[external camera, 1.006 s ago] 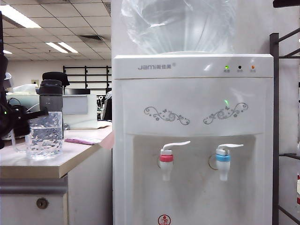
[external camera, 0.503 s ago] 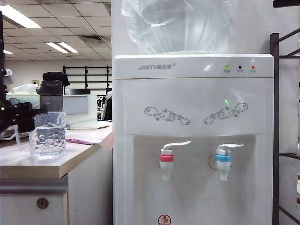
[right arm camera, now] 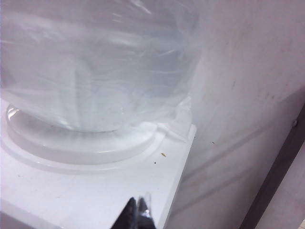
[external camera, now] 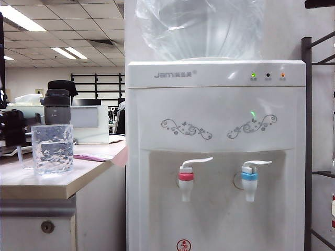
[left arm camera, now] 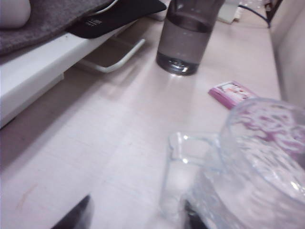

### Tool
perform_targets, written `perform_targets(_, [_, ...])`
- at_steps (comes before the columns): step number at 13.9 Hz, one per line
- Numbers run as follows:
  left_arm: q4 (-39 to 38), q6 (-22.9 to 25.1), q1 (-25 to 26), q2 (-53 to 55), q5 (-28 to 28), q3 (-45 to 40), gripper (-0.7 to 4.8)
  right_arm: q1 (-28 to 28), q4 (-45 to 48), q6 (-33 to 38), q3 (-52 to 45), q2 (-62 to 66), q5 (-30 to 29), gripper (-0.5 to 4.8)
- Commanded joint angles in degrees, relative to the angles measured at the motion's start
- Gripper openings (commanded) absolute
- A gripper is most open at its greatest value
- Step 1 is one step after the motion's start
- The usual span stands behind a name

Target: Pick up the plastic mug from the left desk, go to the cold water outlet of the water dispenser, press the vertical switch to get some water, then put the mug back on the desk.

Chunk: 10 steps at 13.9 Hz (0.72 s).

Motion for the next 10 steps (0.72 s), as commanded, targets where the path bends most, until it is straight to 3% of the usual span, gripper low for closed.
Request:
perform_targets(1, [0.5, 0.0, 0.0, -7.3, 9.0, -3.8, 1.89, 0.0, 0.6, 0.3, 0.3, -0.2, -0.1, -0.05])
perform_targets(2, [0.4, 0.0, 0.0, -10.1, 13.0, -4.9, 0.79, 0.0, 0.6, 0.3, 0.3, -0.2, -0.1, -0.05])
perform_targets(3, [0.4, 0.1, 0.0, -12.4, 15.7, -5.7, 0.25, 0.0, 0.6, 0.3, 0.3, -0.2, -0.1, -0.05])
perform_targets(5, [-0.4, 0.1, 0.0, -15.7, 19.0, -6.7, 0.18, 0.0, 0.6, 0.3, 0.3, -0.2, -0.1, -0.05])
perform_targets(8, [-6.1, 1.4, 0.0, -24.7, 28.6, -7.4, 0.22, 0.1, 0.6, 0.3, 0.3, -0.2, -0.1, -0.05])
perform_targets(10, [-9.5, 1.6, 0.0, -29.2, 30.0, -7.4, 0.22, 0.1, 0.6, 0.3, 0.3, -0.1, -0.1, -0.05])
